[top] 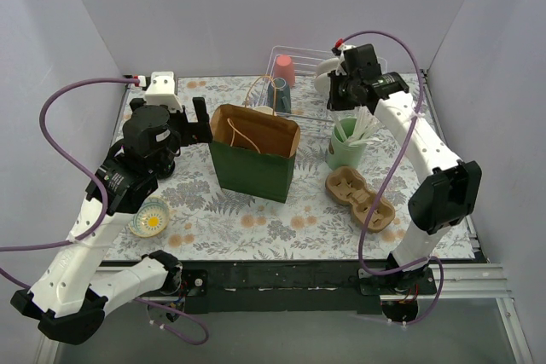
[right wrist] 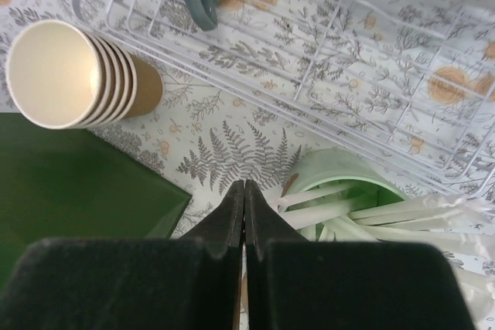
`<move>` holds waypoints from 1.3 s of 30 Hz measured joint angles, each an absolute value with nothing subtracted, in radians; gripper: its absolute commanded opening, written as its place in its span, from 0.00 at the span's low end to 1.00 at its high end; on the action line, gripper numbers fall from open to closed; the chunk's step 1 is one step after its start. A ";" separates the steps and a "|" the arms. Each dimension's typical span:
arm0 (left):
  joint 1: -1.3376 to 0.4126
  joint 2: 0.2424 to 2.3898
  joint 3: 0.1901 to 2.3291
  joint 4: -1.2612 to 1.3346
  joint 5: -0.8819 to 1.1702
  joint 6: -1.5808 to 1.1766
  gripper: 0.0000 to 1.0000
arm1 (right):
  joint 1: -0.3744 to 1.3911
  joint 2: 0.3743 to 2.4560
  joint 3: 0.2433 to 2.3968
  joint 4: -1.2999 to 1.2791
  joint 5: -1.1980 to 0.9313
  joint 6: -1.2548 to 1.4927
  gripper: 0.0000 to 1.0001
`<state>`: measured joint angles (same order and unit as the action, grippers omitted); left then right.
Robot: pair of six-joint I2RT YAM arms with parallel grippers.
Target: Pack the takeout coffee
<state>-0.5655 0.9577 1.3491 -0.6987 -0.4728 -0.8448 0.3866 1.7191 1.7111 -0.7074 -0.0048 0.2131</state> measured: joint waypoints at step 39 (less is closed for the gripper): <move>-0.566 0.965 1.385 -0.655 -0.508 -0.789 0.98 | 0.633 1.365 1.764 -0.167 -0.215 0.657 0.01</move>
<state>-0.5655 0.9646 1.3849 -0.6548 -0.5079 -0.7887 0.6331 1.3647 1.7641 -0.1665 -0.2153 0.6575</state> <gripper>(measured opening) 0.981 0.023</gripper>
